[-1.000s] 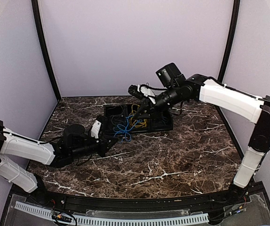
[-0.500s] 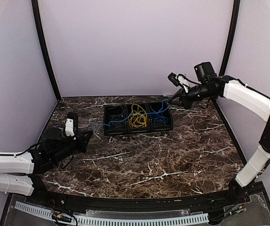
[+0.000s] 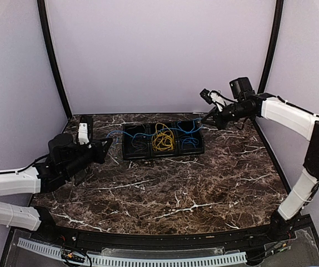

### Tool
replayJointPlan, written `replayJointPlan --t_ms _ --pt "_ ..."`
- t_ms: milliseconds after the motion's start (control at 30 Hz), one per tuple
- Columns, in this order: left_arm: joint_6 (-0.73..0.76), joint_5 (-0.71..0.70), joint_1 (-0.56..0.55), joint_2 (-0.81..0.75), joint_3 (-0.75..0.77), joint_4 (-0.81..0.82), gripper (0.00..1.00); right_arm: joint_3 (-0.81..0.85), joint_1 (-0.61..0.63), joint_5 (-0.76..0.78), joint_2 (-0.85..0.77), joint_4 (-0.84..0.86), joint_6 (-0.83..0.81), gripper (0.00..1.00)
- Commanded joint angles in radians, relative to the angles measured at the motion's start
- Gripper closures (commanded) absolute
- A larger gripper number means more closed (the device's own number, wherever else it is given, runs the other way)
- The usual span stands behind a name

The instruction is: Untangle the cables

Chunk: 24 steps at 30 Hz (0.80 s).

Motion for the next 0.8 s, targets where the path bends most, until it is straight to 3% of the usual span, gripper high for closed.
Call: replayJointPlan --t_ms 0,333,767 --pt "0.064 0.129 0.005 0.097 0.188 0.045 1.00 0.056 -0.014 0.058 0.084 0.071 0.041 1.00" --pt "0.097 0.302 0.004 0.405 0.584 0.107 1.00 0.233 -0.035 0.056 0.325 0.089 0.118 1.00" --pt "-0.004 0.328 0.005 0.945 1.029 0.141 1.00 0.411 -0.032 0.069 0.541 0.043 0.169 1.00"
